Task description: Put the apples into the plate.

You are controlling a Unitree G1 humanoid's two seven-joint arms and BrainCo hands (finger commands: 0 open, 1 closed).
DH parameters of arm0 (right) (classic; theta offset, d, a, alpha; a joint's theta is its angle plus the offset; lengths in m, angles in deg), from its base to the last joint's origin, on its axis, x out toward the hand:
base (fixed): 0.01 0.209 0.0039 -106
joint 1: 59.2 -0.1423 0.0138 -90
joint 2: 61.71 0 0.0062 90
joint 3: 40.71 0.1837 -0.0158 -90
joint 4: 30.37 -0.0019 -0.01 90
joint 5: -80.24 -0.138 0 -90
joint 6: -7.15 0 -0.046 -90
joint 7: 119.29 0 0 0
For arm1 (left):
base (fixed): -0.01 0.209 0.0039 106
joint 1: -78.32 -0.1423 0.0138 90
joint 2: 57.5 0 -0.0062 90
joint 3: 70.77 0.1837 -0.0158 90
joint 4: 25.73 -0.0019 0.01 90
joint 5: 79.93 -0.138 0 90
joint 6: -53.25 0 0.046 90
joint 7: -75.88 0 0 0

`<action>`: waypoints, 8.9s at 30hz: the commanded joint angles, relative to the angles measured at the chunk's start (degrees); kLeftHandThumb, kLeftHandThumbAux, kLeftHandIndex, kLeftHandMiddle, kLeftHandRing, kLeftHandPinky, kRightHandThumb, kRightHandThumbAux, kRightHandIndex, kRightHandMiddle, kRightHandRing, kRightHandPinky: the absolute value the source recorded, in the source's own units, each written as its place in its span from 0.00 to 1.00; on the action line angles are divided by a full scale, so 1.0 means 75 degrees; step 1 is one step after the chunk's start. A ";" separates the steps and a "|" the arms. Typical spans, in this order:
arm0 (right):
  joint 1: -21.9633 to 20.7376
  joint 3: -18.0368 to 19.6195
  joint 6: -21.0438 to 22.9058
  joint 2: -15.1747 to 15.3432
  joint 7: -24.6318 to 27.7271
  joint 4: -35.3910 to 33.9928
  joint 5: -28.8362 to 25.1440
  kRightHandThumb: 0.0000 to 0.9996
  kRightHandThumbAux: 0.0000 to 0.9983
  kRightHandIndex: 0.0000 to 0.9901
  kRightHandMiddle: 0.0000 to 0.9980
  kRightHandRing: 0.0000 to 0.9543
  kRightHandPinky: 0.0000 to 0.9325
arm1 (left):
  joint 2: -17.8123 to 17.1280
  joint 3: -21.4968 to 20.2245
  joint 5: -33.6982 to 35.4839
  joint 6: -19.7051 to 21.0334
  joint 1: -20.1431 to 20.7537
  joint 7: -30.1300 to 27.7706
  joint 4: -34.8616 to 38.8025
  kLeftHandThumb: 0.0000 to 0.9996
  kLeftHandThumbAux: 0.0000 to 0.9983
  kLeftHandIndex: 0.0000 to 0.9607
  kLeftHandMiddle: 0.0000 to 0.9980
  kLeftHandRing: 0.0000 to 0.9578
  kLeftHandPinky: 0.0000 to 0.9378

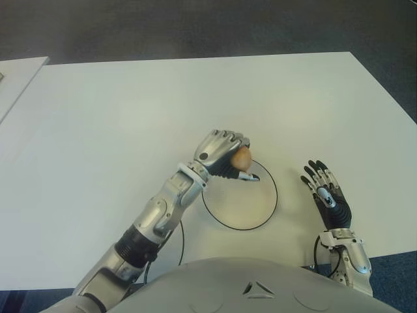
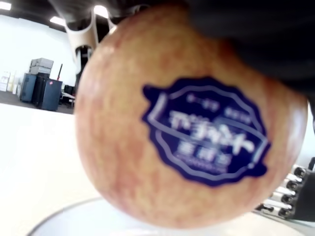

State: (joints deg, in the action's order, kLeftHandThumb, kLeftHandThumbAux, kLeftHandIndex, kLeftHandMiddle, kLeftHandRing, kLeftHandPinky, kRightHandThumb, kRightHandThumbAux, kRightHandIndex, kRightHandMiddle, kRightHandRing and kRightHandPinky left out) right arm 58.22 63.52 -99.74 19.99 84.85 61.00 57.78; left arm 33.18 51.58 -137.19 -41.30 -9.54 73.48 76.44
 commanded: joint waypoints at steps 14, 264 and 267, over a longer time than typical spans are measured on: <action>0.0177 -0.0188 0.0149 -0.0155 -0.0006 0.0357 0.0094 0.15 0.56 0.06 0.07 0.05 0.04 | -0.1154 0.0026 -0.0014 -0.0611 0.0191 -0.1625 0.0680 0.76 0.69 0.46 0.83 0.86 0.85; 0.0074 -0.0917 0.0414 -0.0188 -0.0536 -0.0239 0.0358 0.19 0.53 0.08 0.11 0.05 0.02 | 0.2910 -0.2951 0.8000 -0.3755 -0.4337 0.0247 -0.2526 0.13 0.39 0.25 0.22 0.23 0.29; 0.0176 -0.0946 0.0513 -0.0175 -0.0607 -0.0447 0.0452 0.18 0.53 0.08 0.09 0.04 0.00 | 0.2898 -0.2852 0.7891 -0.3279 -0.4550 0.0376 -0.2146 0.12 0.37 0.23 0.21 0.23 0.29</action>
State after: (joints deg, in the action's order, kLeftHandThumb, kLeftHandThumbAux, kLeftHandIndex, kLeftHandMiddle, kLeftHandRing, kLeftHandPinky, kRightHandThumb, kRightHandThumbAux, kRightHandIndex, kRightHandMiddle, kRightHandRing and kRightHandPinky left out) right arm 58.02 56.77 -98.38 18.77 81.07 58.11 60.35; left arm 53.53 28.89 -77.83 -69.66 -42.14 75.52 58.65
